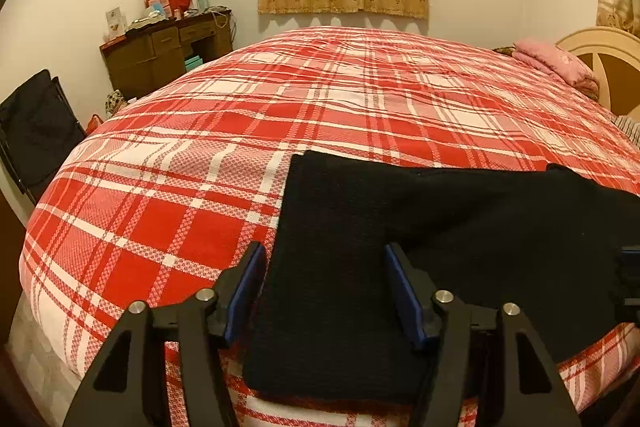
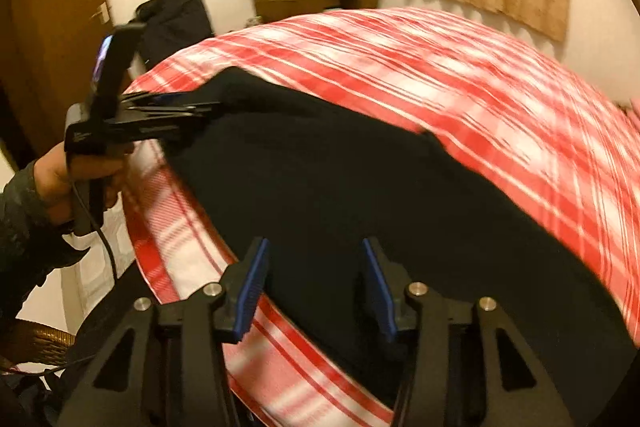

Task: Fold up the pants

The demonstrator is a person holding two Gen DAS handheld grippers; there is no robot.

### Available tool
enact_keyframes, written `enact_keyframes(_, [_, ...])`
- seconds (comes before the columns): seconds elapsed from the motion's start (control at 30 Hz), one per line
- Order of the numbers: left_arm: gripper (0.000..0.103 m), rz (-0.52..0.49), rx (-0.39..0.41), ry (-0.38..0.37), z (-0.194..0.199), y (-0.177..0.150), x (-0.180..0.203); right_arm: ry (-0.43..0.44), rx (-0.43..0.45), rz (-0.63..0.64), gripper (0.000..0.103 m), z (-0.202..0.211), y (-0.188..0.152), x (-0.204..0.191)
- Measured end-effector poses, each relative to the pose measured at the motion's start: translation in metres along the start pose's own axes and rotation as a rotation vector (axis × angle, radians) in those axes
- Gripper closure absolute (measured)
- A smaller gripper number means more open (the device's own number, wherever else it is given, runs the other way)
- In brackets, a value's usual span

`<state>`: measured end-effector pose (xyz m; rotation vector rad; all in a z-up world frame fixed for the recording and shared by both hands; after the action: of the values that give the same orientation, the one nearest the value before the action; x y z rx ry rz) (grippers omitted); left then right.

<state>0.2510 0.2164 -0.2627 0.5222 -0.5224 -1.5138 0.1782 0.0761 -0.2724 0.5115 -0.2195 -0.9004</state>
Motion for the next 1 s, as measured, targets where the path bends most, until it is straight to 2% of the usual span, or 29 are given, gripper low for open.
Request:
enact_keyframes(0.2, [0.05, 0.009, 0.005, -0.035, 0.002, 0.001, -0.001, 0.023, -0.004, 0.131, 0.047, -0.024, 0.03, -0.047])
enact_keyframes(0.37, [0.057, 0.031, 0.011, -0.069, 0.004, 0.003, -0.004, -0.023, -0.025, 0.186, 0.049, -0.048, 0.043, -0.067])
enact_keyframes(0.43, [0.061, 0.049, 0.014, -0.088, 0.005, 0.004, -0.006, -0.039, -0.035, 0.181, 0.067, -0.055, 0.045, -0.065])
enact_keyframes(0.47, [0.061, 0.05, 0.012, -0.09, 0.005, 0.005, -0.007, -0.027, -0.047, 0.177, 0.086, -0.058, 0.045, -0.066])
enact_keyframes(0.5, [0.062, 0.046, 0.009, -0.087, 0.005, 0.004, -0.007, -0.012, -0.056, 0.177, 0.095, -0.059, 0.045, -0.068])
enact_keyframes(0.57, [0.061, 0.036, -0.007, -0.076, 0.002, 0.003, -0.007, -0.011, -0.064, 0.187, 0.096, -0.06, 0.045, -0.075])
enact_keyframes(0.77, [0.06, 0.044, -0.012, -0.09, 0.005, 0.002, -0.01, -0.022, -0.086, 0.217, 0.09, -0.066, 0.04, -0.087])
enact_keyframes(0.83, [0.056, 0.051, -0.009, -0.074, 0.009, 0.003, -0.01, 0.035, -0.112, 0.227, 0.076, -0.055, 0.031, -0.09])
enact_keyframes(0.87, [0.054, 0.049, -0.005, -0.06, 0.011, 0.003, -0.01, 0.054, -0.104, 0.227, 0.059, -0.046, 0.027, -0.089])
enact_keyframes(0.9, [0.053, 0.044, -0.001, -0.043, 0.014, 0.004, -0.009, 0.051, -0.081, 0.224, 0.053, -0.036, 0.025, -0.085])
enact_keyframes(1.0, [0.051, 0.02, 0.019, 0.007, 0.025, 0.008, -0.004, 0.031, -0.001, 0.166, 0.053, 0.002, 0.021, -0.057])
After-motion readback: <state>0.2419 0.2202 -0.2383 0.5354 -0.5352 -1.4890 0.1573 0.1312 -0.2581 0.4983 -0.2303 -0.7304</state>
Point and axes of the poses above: each gripper's, at about its wrist camera, not at the fingertips, and z roughly against the way its jaws point, x to its right, y to its top, the point moved 10 cm from there along -z, roughly the way its jaws point, and after that the axes turned 12 degrees about -x, right-handed, at the moved point
